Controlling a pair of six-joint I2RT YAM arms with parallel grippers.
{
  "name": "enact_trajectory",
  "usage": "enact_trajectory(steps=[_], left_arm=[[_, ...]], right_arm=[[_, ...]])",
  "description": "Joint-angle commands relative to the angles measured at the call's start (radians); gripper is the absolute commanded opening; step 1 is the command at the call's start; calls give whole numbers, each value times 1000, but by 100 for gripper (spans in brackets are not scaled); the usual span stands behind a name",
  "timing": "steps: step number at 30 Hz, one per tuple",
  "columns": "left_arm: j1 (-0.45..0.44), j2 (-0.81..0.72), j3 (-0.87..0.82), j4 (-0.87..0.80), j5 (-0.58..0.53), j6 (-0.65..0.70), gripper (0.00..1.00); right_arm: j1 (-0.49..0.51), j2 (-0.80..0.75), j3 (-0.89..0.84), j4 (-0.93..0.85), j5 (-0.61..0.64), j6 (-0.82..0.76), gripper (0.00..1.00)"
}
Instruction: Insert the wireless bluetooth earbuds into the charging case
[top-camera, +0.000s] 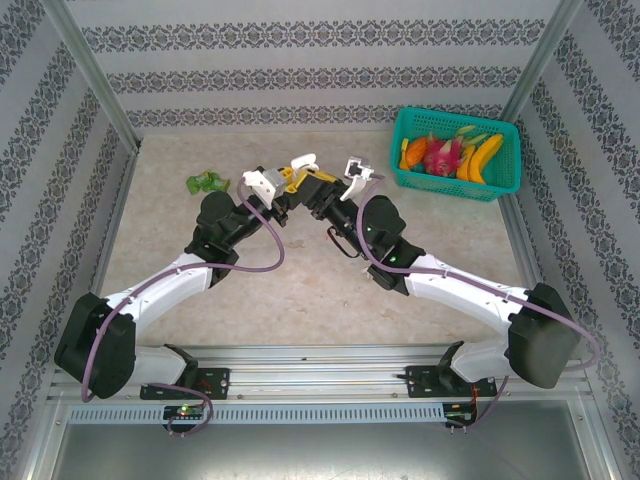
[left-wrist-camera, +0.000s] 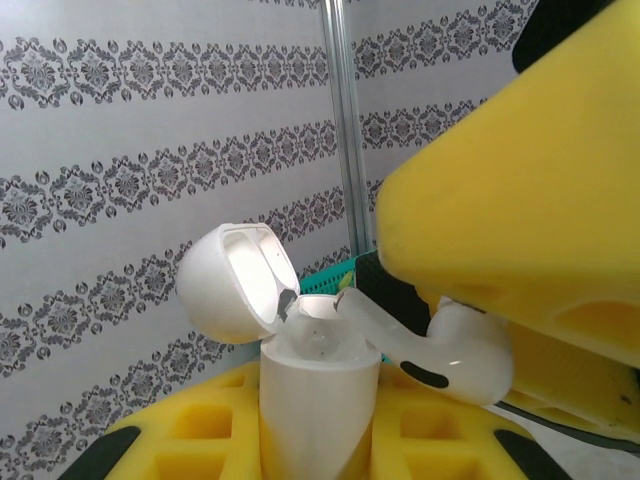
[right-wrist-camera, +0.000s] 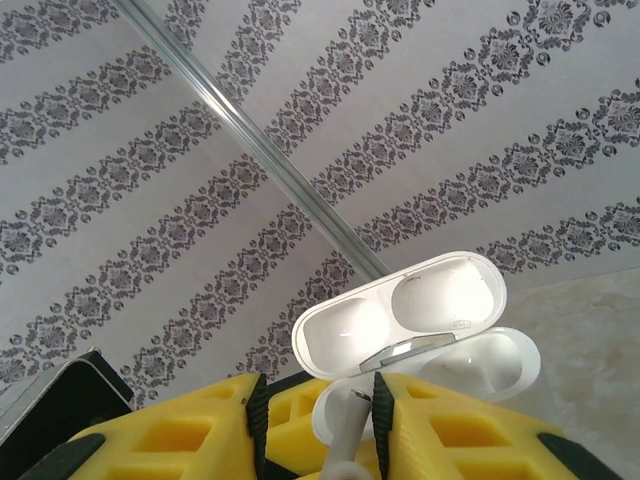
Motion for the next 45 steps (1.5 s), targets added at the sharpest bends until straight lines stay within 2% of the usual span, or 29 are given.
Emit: enact_trajectory(steps=[1,15,30,45], left_arm=[[-18,-17,-13,119,8,-48,0],[-19,11,-104,261,-23,-208,0],[-19,13,-199,286,-22,-228,0],[-21,26,-227,275,40,-232,0]], right_arm=[[-5,29,30,-54,21,25,36],[-6,96,10,-35,52,71,24],[-10,159,-51,18,70,157,19],[-13,171,-61,30,78,202,17]])
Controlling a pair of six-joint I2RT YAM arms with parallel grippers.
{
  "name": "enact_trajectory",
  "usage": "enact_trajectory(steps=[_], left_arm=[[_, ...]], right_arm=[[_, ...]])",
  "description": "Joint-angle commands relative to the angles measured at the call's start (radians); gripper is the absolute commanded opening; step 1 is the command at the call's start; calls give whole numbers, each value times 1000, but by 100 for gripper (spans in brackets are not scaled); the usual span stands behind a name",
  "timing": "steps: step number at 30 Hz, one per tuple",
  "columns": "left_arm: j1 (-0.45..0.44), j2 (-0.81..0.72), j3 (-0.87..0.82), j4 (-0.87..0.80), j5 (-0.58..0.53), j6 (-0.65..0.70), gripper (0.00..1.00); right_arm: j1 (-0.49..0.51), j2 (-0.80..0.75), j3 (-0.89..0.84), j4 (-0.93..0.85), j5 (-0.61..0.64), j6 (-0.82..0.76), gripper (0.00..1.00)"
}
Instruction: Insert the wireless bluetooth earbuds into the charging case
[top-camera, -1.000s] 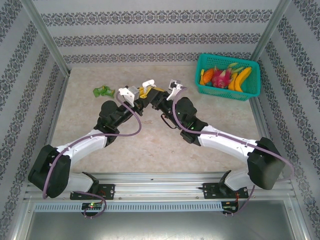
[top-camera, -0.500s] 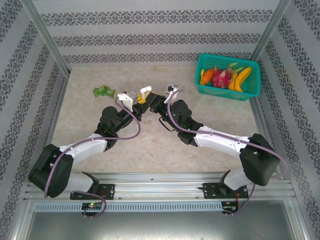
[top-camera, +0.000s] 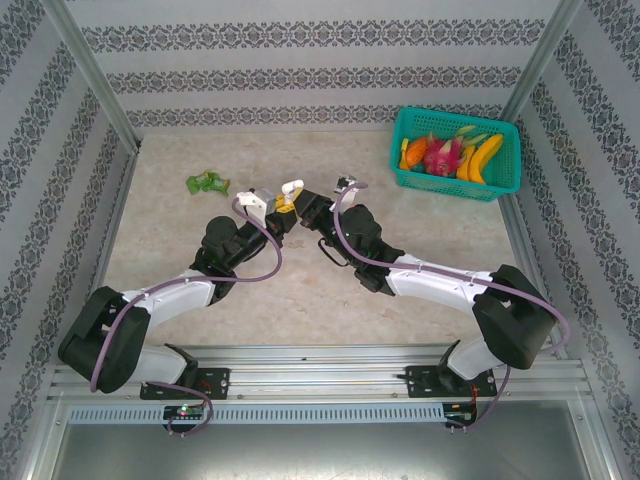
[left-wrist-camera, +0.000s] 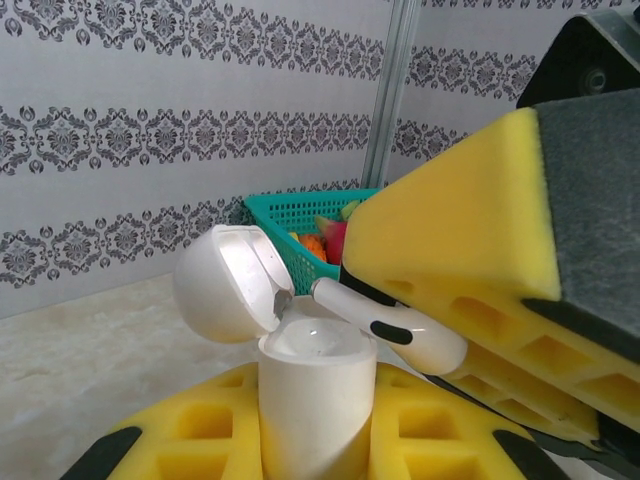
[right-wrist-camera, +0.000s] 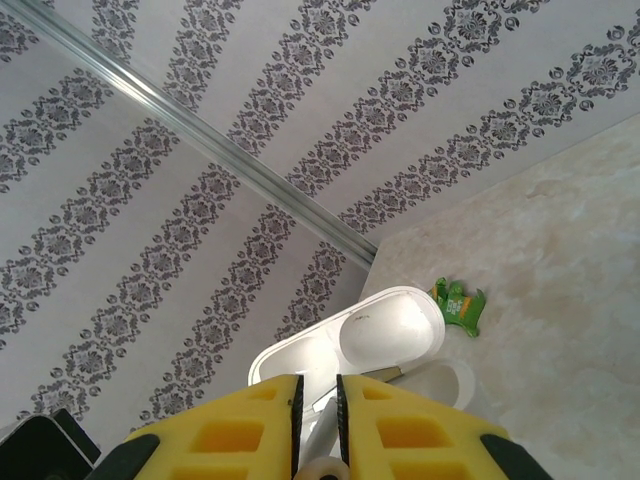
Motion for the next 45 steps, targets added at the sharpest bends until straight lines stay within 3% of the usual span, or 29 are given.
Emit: enact_trajectory(steps=[1,13,26,45], left_arm=[[-22,-5,-1,120,138,-2,0],[-24,-12,-1,41,215,50,0],[-23,-29,-13,-72,289,127,0],[-24,-19,-28,-72,232,130,0]], right_arm=[[-14,25,-3,-13,23,23,17],[-36,24,53,-120,-76,61,17],[-71,8,154,-399,-210,71,14],[-90,-54,145,-491,-255,75,12]])
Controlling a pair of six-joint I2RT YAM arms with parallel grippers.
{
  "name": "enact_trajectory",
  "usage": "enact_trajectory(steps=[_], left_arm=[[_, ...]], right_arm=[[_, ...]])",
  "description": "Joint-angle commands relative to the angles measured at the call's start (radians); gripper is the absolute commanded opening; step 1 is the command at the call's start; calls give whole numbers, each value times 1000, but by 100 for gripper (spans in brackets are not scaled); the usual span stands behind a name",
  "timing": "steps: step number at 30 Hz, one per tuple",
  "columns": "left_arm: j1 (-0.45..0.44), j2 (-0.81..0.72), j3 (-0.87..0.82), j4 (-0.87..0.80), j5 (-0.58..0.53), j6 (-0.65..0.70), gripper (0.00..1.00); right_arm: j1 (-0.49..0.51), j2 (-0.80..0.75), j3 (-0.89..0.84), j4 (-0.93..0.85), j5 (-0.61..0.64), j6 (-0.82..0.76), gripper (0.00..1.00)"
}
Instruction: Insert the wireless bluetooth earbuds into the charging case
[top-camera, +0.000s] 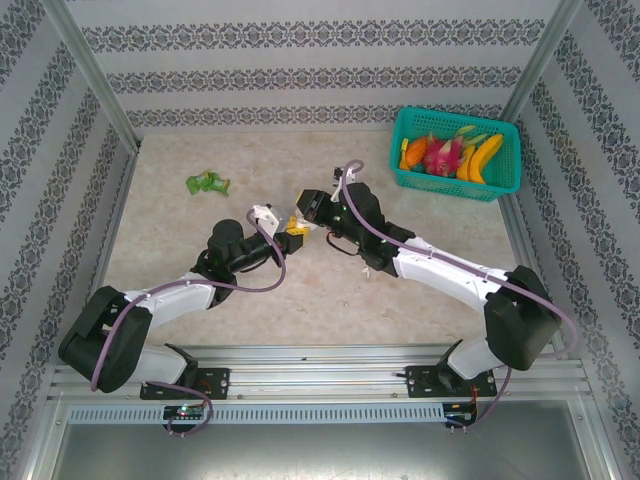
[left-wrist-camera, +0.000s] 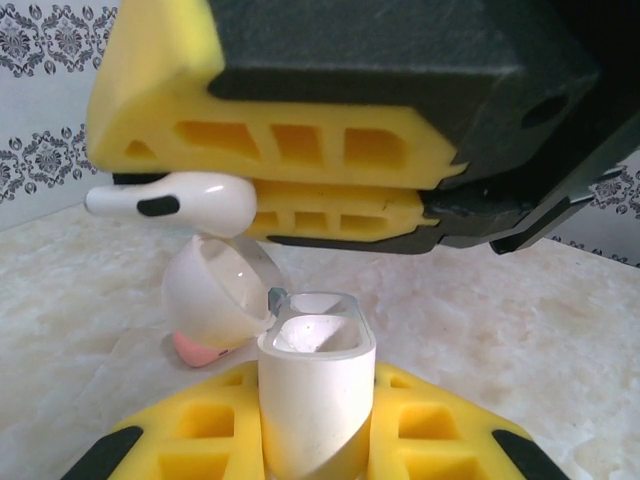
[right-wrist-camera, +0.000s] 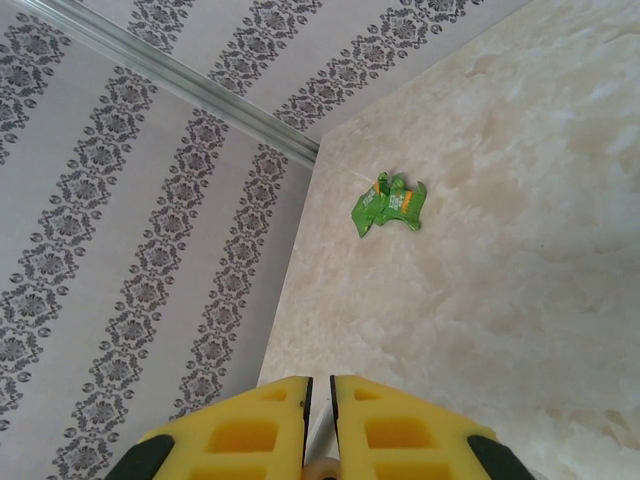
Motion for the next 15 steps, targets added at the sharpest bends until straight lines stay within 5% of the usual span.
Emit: enact_trajectory(steps=[1,15], left_arm=[[-17,-19,0,56,20,23,0],[-17,-8,-18,55,-24,41,0]], right_arm=[[-10,-39,-14,-36,-32,6,12],[-44,-135,-38,-59,-65,32,12]])
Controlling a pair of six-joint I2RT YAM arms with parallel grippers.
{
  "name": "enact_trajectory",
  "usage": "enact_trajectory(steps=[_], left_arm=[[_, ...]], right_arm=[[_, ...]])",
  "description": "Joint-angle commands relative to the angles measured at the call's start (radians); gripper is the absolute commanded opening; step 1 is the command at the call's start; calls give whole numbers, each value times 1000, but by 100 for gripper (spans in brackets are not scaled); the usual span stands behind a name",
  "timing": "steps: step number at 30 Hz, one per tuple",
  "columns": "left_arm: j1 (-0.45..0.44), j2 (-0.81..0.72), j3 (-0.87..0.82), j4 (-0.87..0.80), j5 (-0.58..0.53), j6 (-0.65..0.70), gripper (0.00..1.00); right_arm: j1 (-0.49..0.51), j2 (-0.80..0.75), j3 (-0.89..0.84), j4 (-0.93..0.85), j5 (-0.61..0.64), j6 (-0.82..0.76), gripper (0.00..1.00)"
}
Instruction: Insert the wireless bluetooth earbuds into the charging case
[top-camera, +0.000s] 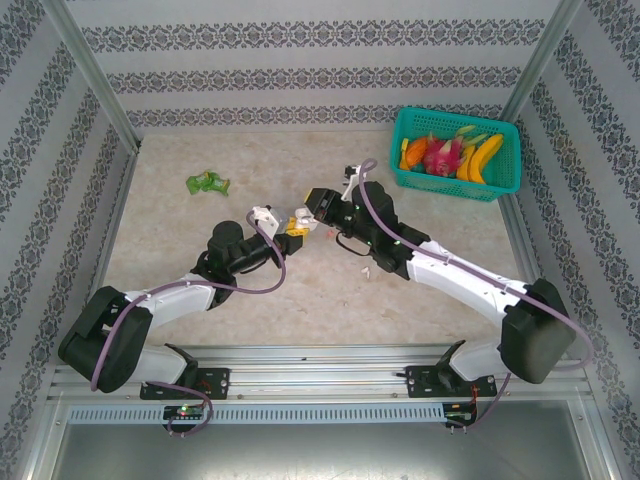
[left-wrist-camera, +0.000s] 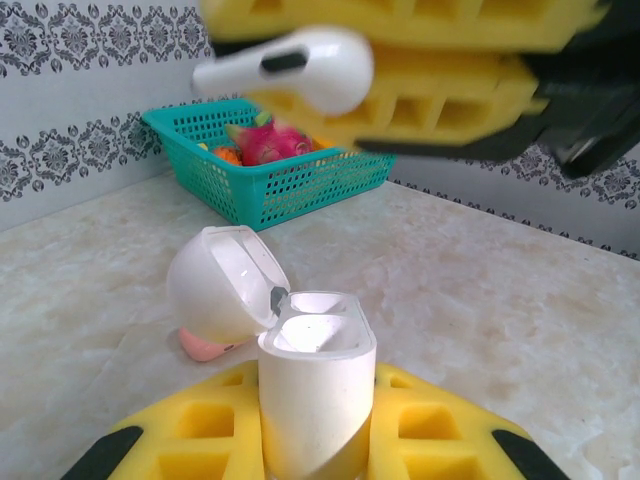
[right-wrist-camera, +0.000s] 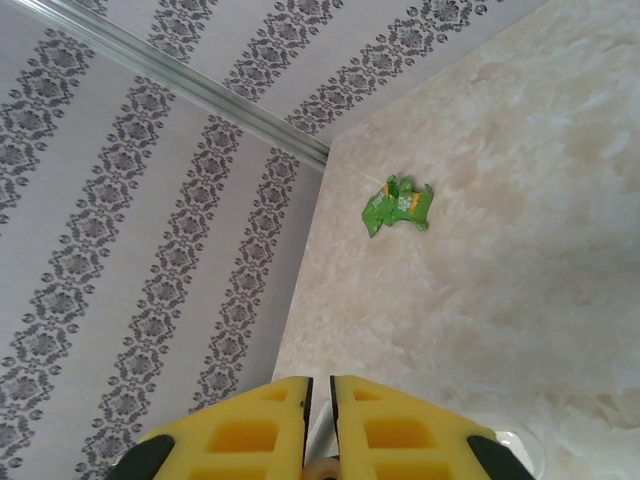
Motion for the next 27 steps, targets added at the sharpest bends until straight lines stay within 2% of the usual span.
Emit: enact_trajectory(steps=[1,8,15,27], left_arm=[[-16,-8,-6,45,-16,31,0],[-15,-15,5,29,-47,57,0],[-10,-19,38,4,-54,87,0],[3,16,91,-10,18,131,0]], right_arm=[[-19,-49,-15,-11,-44,27,13],[-65,-110,-14,-90,-166,97,12],[-127,-168,-86,-104,-280,222,11],[-137,-146,-79,-155,-374,246,11]])
